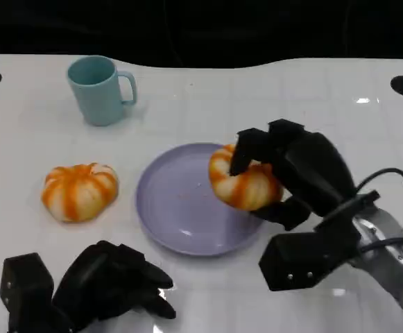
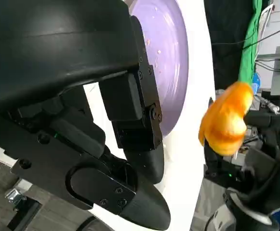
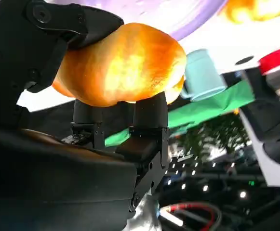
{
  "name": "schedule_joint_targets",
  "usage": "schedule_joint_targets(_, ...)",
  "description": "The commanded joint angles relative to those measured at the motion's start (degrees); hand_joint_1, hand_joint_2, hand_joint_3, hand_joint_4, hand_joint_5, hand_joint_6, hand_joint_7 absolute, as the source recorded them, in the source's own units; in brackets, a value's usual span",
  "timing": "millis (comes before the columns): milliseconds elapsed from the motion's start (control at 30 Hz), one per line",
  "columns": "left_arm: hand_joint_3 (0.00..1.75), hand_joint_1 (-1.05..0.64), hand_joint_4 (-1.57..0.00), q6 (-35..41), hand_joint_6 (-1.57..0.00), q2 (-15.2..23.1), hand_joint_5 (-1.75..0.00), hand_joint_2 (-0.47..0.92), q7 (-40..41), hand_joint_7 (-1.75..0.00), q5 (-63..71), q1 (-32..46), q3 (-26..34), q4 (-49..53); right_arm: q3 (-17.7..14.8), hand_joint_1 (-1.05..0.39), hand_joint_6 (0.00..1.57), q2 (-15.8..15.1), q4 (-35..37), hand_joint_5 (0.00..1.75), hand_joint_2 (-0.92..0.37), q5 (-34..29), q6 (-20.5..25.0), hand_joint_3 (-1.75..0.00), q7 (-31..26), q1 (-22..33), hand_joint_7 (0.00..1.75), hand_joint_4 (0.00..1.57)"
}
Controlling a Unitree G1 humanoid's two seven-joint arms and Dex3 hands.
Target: Grasp the bread from the table and place it into the plate.
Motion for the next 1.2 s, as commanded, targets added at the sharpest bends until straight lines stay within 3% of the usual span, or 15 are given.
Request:
schedule_joint_targets(33, 0.00, -1.05, -1.56, 0.01, -1.56, 0.60, -0.23, 0.78, 0.42, -0.01, 0.03, 0.48, -0.02, -0.59, 0.48, -0.17, 0.80, 2.14, 5.12, 1.75, -0.26, 0.98, -2.04, -1.39, 0.57, -3.29, 1.60, 0.99)
schedule_joint_targets(333, 0.00, -1.05, -1.56, -0.94, -1.55, 0.35, -0.22, 0.79, 0.01, 0.00, -0.04, 0.47, -0.12, -0.23, 0.05, -0.13, 0.79, 6.55, 15.83, 1.75, -0.29, 2.68, -3.50, -1.38, 0.62, -7.06, 1.59, 0.96)
schedule_joint_targets(533, 0.00, -1.05, -1.57, -1.15, -1.56, 0.38, -0.22, 0.79, 0.34, 0.00, 0.18, 0.55, -0.19, -0.18, -0.13, -0.12, 0.76, 7.89, 20.02, 1.75, -0.34, 3.82, -3.27, -1.36, 1.67, -8.86, 1.58, 0.92)
schedule_joint_targets(600, 0.00, -1.05, -1.57, -1.29, -1.55, 0.38, -0.22, 0.79, 0.28, 0.00, 0.16, 0.51, -0.18, -0.07, -0.05, -0.16, 0.74, 8.00, 20.59, 1.75, -0.39, 3.89, -3.06, -1.28, 2.08, -9.22, 1.41, 0.86)
schedule_joint_targets(700, 0.00, -1.05, -1.57, -1.34, -1.55, 0.38, -0.22, 0.79, 0.27, 0.00, 0.14, 0.50, -0.18, -0.03, -0.07, -0.16, 0.74, 8.06, 20.92, 1.75, -0.41, 3.92, -3.12, -1.26, 2.18, -9.40, 1.36, 0.85)
schedule_joint_targets(733, 0.00, -1.05, -1.57, -1.22, -1.55, 0.34, -0.22, 0.79, 0.38, 0.00, 0.20, 0.56, -0.26, -0.26, -0.09, -0.16, 0.74, 7.87, 20.99, 1.75, -0.41, 4.62, -2.49, -1.25, 5.43, -9.61, 1.36, 0.85)
schedule_joint_targets(800, 0.00, -1.05, -1.56, -1.24, -1.55, 0.20, -0.21, 0.79, 0.52, 0.00, 0.25, 0.51, -0.30, -0.23, 0.14, -0.38, 0.50, 7.12, 19.90, 1.16, -0.73, 5.66, -0.74, -0.61, 12.08, -9.75, 0.80, 0.52)
schedule_joint_targets(833, 0.00, -1.05, -1.57, -1.22, -1.55, 0.16, -0.21, 0.79, 0.55, 0.00, 0.25, 0.48, -0.32, -0.20, 0.16, -0.49, 0.46, 6.77, 19.17, 0.87, -0.84, 6.04, -0.12, -0.39, 14.55, -9.66, 0.50, 0.42)
schedule_joint_targets(867, 0.00, -1.05, -1.57, -1.18, -1.56, 0.11, -0.21, 0.79, 0.57, 0.00, 0.24, 0.49, -0.33, -0.25, 0.13, -0.55, 0.42, 6.47, 18.35, 0.75, -0.88, 6.26, 0.23, -0.32, 15.96, -9.43, 0.37, 0.36)
schedule_joint_targets(1000, 0.00, -1.05, -1.56, -1.55, -1.56, 0.02, -0.21, 0.79, 0.41, 0.00, 0.21, 0.37, -0.30, -0.04, -0.06, -0.77, 0.23, 5.61, 15.92, 0.54, -0.92, 6.62, 1.89, -0.22, 19.87, -8.65, 0.13, 0.12)
schedule_joint_targets(1200, 0.00, -1.05, -1.56, -1.17, -1.55, 0.03, -0.21, 0.80, 0.48, 0.00, 0.24, 0.38, -0.33, -0.14, 0.00, -0.95, 0.10, 4.32, 12.57, 0.44, -0.92, 7.08, 3.96, -0.26, 24.37, -7.63, 0.03, 0.00)
